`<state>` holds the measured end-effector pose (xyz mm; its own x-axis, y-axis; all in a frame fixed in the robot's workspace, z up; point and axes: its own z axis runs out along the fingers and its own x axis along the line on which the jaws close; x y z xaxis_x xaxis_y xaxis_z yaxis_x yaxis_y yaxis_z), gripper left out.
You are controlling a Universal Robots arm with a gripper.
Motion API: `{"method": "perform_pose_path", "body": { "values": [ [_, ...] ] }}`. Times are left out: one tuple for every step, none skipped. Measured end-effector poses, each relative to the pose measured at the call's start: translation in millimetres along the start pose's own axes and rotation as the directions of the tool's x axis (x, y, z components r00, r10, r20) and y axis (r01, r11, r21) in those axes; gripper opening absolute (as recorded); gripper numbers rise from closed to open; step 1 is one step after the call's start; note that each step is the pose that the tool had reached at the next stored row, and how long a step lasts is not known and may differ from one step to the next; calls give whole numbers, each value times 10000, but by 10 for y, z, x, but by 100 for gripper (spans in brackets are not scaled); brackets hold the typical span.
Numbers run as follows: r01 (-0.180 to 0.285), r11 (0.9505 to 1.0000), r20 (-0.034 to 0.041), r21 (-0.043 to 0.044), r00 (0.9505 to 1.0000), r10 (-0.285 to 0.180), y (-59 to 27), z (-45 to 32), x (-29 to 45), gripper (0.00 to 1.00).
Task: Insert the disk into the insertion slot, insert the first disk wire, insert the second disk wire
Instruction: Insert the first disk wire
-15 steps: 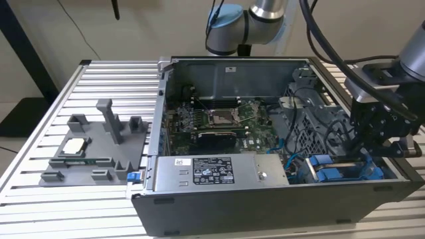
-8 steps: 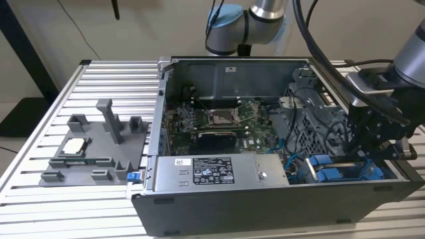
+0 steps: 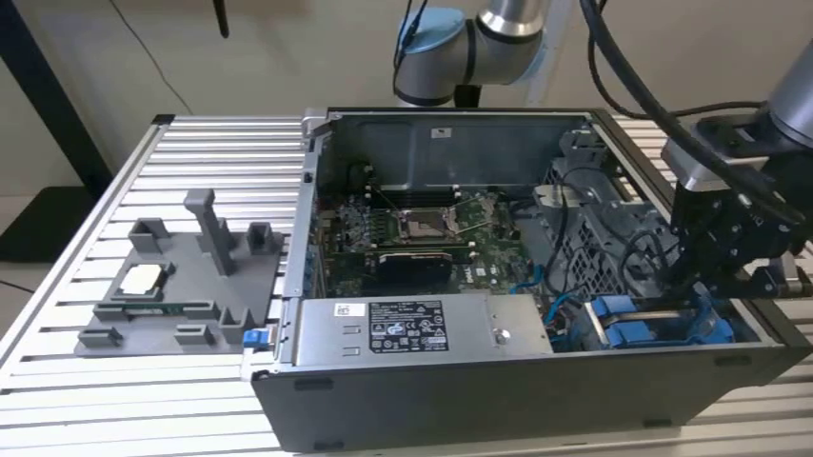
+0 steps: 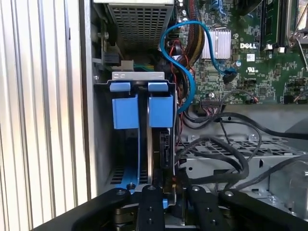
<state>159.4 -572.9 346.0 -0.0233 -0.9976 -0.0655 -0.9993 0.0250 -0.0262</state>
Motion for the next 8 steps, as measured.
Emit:
{"method": "perform_pose_path", "body": {
  "values": [
    [0, 10000, -3, 0, 10000, 0, -1, -33, -2, 26],
    [0, 10000, -3, 0, 10000, 0, -2, -66, -4, 26],
    [0, 10000, -2, 0, 10000, 0, -3, -102, -7, 26],
    [0, 10000, -1, 0, 10000, 0, -4, -141, -9, 26],
    [0, 10000, -4, -1, 10000, 0, -5, -184, -12, 26],
    [-1, 10000, -5, -3, 10000, 1, -6, -223, -15, 26],
    [-1, 10000, -6, -3, 10000, 1, -6, -254, -17, 26],
    [-1, 10000, -9, -4, 10000, 1, -7, -283, -18, 26]
  ]
}}
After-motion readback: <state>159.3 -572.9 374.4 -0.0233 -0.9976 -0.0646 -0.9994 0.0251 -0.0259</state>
